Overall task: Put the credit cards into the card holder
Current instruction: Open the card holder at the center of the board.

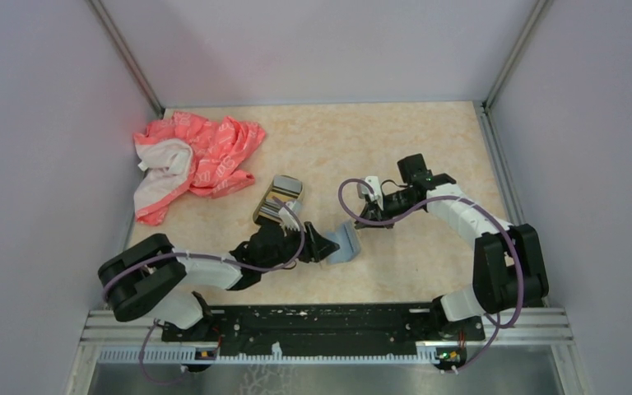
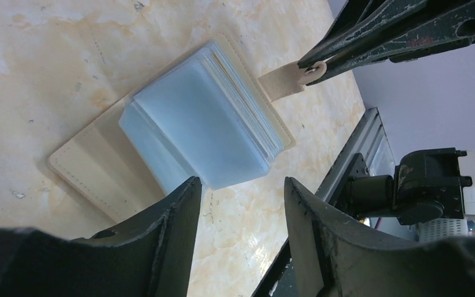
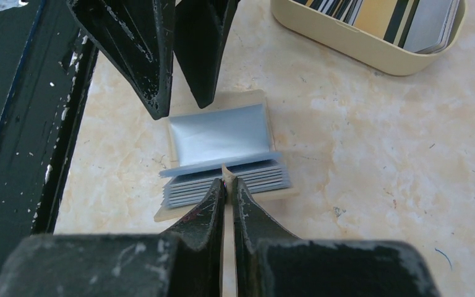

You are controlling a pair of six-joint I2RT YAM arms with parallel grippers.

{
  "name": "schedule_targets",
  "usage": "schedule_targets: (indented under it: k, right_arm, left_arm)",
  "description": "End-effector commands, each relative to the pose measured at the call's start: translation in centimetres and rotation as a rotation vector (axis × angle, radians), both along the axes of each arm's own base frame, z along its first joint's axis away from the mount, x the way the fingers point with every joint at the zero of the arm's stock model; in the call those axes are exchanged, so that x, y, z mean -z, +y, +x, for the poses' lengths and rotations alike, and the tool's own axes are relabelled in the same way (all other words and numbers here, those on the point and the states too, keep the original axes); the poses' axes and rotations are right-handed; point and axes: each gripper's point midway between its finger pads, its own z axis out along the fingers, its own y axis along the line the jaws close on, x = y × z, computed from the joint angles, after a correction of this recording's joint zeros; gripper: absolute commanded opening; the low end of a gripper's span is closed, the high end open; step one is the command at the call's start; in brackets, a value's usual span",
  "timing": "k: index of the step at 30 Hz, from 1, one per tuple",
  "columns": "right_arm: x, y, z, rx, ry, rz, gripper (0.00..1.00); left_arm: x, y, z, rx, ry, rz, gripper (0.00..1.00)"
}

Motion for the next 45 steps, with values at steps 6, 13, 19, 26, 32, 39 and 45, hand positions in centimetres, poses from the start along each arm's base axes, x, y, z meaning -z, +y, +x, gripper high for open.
schedule_targets:
  k: [6, 13, 19, 26, 32, 39, 45]
  right_arm:
    - [-2.2, 0.6, 0.1, -0.023, -0.052, 0.078, 0.0]
    - [-2.2, 0.6, 0.1, -0.024, -0.051, 0.078, 0.0]
    - [-2.0, 0.5, 0.2, -0.023, -0.047, 0.073, 0.0]
    - [-1.7, 0.5, 0.3, -0.019, -0.041, 0.062, 0.0]
    - [-1.2, 0.2, 0.6, -0.005, -0.037, 0.038, 0.0]
    - [0.1, -0.5, 2.0, 0.055, -0.038, -0.031, 0.0]
    - [0.9, -3.0, 6.9, 0.34, -0.109, -0.178, 0.32]
  left_arm:
    - [-0.4, -2.3, 0.7, 0.023, 0.014, -0.026, 0.55]
    - [0.5, -1.1, 1.5, -0.056, 0.02, 0.033, 0.56]
    - [-1.1, 2.0, 1.8, -0.148, -0.034, 0.088, 0.55]
    - [-2.8, 1.7, 1.2, -0.103, -0.074, 0.056, 0.53]
    - [-0.6, -0.6, 1.4, -0.039, -0.038, 0.098, 0.38]
    - [1.5, -1.9, 1.8, -0.007, -0.02, 0.139, 0.36]
    - [1.7, -3.6, 1.6, 0.057, -0.02, 0.135, 0.38]
